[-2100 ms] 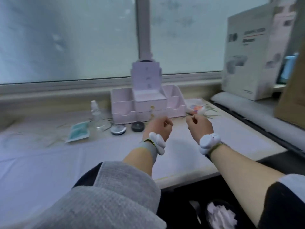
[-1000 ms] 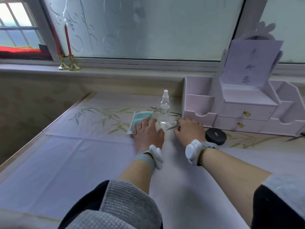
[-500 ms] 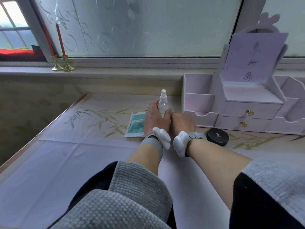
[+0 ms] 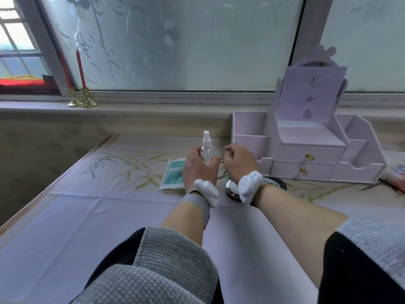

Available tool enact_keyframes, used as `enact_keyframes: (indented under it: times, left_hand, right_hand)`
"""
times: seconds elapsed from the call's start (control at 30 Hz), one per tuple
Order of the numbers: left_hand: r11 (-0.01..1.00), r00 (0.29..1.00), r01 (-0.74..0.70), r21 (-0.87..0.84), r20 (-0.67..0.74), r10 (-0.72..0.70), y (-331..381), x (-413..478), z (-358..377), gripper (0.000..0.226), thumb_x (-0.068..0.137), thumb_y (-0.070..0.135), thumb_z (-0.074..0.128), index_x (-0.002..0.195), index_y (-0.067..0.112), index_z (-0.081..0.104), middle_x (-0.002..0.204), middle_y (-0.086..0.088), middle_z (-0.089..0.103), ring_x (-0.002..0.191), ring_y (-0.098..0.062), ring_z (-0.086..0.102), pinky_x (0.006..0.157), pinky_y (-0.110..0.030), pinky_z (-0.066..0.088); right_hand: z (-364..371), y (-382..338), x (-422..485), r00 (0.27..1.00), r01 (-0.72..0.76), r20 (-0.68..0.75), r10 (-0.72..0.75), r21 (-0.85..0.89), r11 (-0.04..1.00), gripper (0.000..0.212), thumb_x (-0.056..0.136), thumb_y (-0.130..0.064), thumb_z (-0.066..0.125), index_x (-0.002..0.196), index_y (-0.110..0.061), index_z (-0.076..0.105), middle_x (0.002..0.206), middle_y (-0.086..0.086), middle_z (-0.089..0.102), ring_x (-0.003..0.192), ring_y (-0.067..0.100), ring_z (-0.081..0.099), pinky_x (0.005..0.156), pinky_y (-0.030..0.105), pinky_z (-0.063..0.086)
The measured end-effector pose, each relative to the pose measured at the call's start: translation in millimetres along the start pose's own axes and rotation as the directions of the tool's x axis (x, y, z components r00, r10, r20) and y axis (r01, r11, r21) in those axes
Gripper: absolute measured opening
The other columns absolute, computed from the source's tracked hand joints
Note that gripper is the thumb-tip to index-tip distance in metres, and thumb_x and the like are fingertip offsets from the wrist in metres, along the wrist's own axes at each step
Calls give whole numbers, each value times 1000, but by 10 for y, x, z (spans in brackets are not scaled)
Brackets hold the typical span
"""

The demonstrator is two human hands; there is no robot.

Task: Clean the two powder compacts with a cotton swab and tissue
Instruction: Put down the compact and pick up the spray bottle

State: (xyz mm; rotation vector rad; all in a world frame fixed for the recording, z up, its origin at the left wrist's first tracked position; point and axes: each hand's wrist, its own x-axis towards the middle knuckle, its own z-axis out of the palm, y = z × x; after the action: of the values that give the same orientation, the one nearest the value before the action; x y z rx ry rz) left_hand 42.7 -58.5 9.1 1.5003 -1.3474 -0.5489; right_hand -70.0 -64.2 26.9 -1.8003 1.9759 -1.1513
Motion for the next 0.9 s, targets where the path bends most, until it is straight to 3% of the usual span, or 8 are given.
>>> enact_keyframes:
  times: [0.1,0.17,0.23,0.33,0.5,0.63,0.9]
  left_hand:
    - [999,999,-28,14,16,28,76,-146,-28,28,83,38,66,106,27,54,99,5,66,93,-23,60,81,-38,49]
    - [999,999,-40,37,37,39,120,-210,-49,30,84,40,66,109,26,55,101,3,67,95,-24,60,82,-39,49]
    - [997,997,-54,52,49,51,158,-255,-74,32,85,43,66,109,26,55,103,2,67,96,-24,60,81,-38,48]
    - [994,996,-71,77,53,67,225,-325,-115,29,87,43,65,106,26,53,104,2,66,97,-24,59,78,-36,45]
    - [992,993,-99,79,66,94,317,-416,-179,32,83,42,67,108,28,54,106,4,67,99,-23,60,80,-36,47]
    - [992,993,-94,78,79,88,314,-455,-248,36,82,42,69,113,29,56,109,4,67,103,-24,60,79,-34,47]
    - [990,994,-70,126,88,59,279,-477,-374,39,83,36,70,119,28,56,115,0,68,103,-27,61,78,-32,46]
  right_hand:
    - [-169,-120,3,994,-70,-64,89,255,964,25,92,-22,54,114,-17,64,102,5,66,98,26,63,82,25,43]
    - [-286,-227,-21,980,-142,-59,192,478,867,24,85,-31,67,105,-20,60,90,1,66,86,29,69,75,42,58]
    - [-376,-280,-44,982,-127,-44,183,564,816,24,82,-36,73,96,-21,61,91,2,69,82,28,71,66,49,61]
    - [-483,-351,-101,997,-37,-30,66,574,818,3,90,-23,69,92,-24,67,95,5,69,84,27,71,61,44,62]
    - [-603,-409,-103,1000,20,-7,-20,583,812,14,92,-9,65,100,-20,66,94,8,66,81,29,69,66,43,62]
    - [-668,-485,-137,1000,27,-29,-12,623,782,25,87,-3,71,108,-13,61,97,9,67,91,29,68,71,45,62]
    - [-588,-596,-220,995,96,-9,-101,426,900,12,84,-13,72,81,-25,74,80,-1,74,79,18,71,84,40,59]
